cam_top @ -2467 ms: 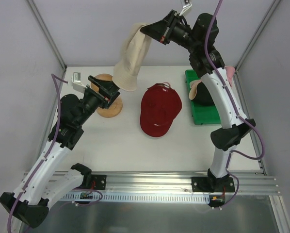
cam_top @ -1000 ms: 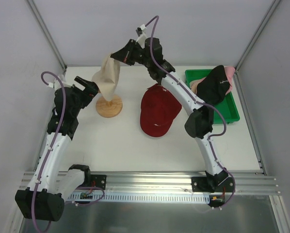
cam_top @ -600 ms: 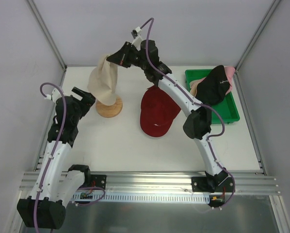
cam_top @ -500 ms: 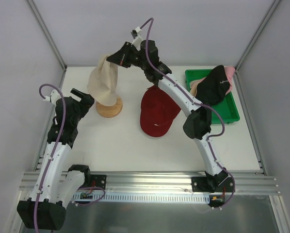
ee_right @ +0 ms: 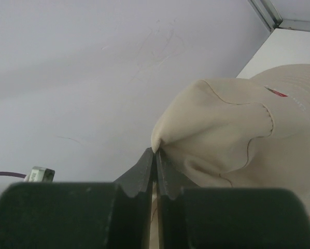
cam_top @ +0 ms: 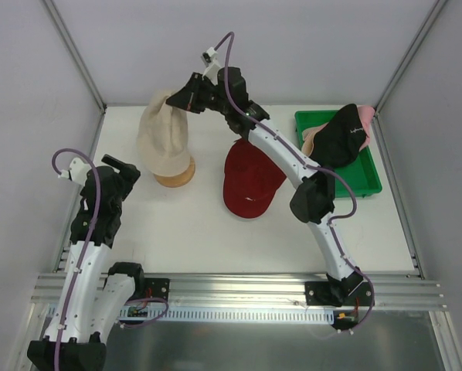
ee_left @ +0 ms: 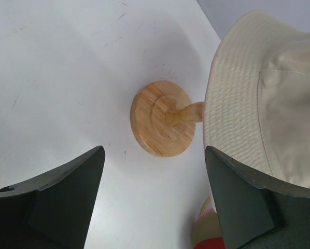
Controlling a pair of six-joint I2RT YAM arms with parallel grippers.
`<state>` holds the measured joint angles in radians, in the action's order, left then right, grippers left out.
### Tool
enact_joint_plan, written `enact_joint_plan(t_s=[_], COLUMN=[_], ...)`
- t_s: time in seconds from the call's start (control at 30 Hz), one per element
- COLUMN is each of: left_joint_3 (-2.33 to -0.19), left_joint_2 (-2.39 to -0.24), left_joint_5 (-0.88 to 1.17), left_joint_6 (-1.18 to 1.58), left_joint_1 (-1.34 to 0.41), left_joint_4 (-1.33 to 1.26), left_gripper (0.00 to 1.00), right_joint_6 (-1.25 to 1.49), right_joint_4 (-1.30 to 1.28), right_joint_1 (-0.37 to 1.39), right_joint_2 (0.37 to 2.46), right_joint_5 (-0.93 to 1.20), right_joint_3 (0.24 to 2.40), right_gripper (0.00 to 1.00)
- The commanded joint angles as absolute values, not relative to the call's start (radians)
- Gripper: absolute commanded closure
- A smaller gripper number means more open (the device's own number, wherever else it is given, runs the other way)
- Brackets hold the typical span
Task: Stack the hats
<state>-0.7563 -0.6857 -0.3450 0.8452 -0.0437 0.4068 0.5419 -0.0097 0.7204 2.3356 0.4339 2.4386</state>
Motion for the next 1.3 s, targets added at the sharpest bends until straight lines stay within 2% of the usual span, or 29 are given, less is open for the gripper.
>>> enact_joint_plan(t_s=[0.0,0.2,0.4,0.5,0.63,0.77,0.9,1.27], left_joint_3=[-0.767,-0.793,-0.816,-0.833,-0.853,-0.867,-0.900,-1.091], left_joint_2=[-0.664,-0.713,-0.770,-0.799,-0.836,-0.851,-0.874,-1.028], left_joint_5=[-0.393,-0.354,-0.325,-0.305,-0.287,-0.285,-0.299,-0.286], left_joint_6=[0.838,0.841,0.848,0.838,0.833,0.827,0.805,0.690], left_joint_1=[-0.032,-0.032,-0.032,-0.032,-0.032,-0.032,-0.031,-0.023], left_joint_4=[0.437,0.434,0.426,0.408,0.397,0.393,0.391,0.354], left_gripper=[0.21,0.19,0.17,0.16,0.16,0.16,0.15,0.11], right_joint_6=[0.465,0.373,0.278,0.223,0.169,0.140,0.118,0.081], right_joint_4=[-0.037,-0.124,-0.222,-0.268,-0.310,-0.333,-0.371,-0.439], right_joint_1=[0.741,0.755,0.776,0.784,0.796,0.796,0.796,0.767], right_joint_2=[2.345,2.344,2.341,2.336,2.304,2.281,2.264,2.154], right_joint_5=[0.433,0.422,0.416,0.414,0.405,0.390,0.371,0.333], right_joint_3=[2.480,2.476,2.479,2.476,2.461,2.454,2.459,2.450], right_gripper=[0.94,0.89,0.79,0.64,0.48,0.39,0.34,0.34])
